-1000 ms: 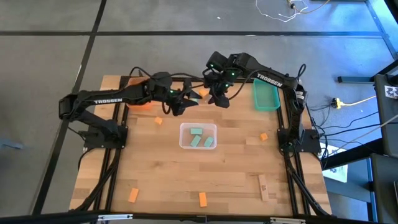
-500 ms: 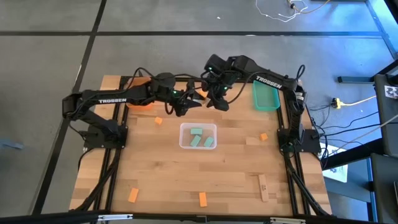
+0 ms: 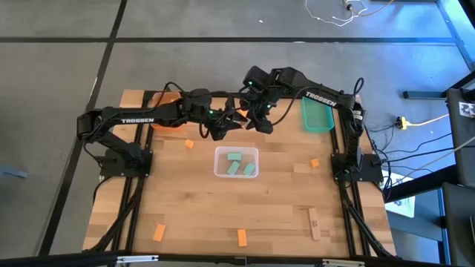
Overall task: Sort & place blocks by color
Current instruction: Put the light brown block from the blue bin into the orange bin
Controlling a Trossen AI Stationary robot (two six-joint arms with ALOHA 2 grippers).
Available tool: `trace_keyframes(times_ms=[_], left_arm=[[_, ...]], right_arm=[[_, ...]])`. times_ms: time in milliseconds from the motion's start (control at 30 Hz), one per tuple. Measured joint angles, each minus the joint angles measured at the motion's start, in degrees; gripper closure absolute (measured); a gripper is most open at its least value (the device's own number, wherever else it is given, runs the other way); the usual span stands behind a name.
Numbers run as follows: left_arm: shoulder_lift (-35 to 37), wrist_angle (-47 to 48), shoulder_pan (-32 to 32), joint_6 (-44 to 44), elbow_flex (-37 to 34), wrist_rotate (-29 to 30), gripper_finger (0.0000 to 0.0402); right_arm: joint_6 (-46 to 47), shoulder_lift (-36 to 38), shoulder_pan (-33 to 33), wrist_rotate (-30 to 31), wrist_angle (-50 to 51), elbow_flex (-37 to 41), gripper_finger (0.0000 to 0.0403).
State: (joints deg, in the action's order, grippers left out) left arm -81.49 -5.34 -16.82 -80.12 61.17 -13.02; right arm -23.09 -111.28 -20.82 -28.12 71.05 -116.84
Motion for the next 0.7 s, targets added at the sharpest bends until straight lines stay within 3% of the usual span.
trace_keyframes(times_ms=[700], left_arm=[[-4.2,0.3,-0.3,0.5,0.0,-0.3,0.0237]], right_arm=[[-2.6,-3.6,0.4,-1.7,2.0,0.1,0.0273]])
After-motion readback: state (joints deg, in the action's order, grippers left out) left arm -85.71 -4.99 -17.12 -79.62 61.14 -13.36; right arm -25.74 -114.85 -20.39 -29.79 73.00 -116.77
